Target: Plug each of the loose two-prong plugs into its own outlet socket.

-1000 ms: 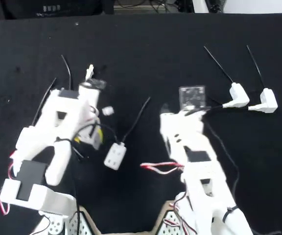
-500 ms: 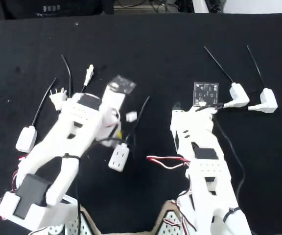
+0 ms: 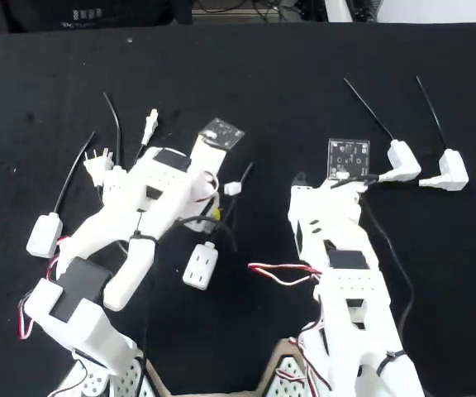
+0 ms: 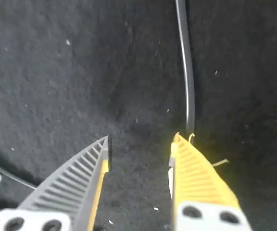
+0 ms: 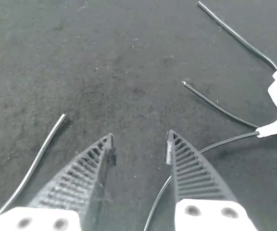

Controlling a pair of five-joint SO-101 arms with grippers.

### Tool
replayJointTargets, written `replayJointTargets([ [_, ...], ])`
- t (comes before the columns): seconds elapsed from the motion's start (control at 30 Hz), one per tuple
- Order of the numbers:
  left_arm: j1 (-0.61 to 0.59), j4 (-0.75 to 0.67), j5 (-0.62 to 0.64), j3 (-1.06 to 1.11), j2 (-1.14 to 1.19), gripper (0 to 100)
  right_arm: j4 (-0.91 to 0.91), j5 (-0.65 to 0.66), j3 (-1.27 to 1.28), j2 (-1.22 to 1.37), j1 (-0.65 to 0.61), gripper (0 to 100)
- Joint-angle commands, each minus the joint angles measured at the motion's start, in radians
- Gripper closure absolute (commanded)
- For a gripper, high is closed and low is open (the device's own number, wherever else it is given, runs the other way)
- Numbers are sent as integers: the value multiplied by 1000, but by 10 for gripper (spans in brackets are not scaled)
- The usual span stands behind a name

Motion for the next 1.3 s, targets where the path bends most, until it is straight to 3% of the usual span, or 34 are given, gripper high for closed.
replayJointTargets([
  [0.0, 16, 5, 12, -105, -6, 786, 8, -6, -62, -35, 11, 836],
  [0.2, 36, 6, 160, -116, -9, 786, 8, -6, -62, -35, 9, 836],
  [0.4, 102, -60, 180, -38, 34, 786, 11, -5, -62, -35, 9, 836],
  [0.73, -74, -25, 222, -22, 110, 791, 9, -5, -64, -35, 9, 836],
  [0.9, -116, 44, 264, -1, 34, 791, 9, -5, -64, -35, 9, 836],
  [1.27, -183, 48, 256, 193, -305, 786, 11, -5, -62, -35, 8, 836],
])
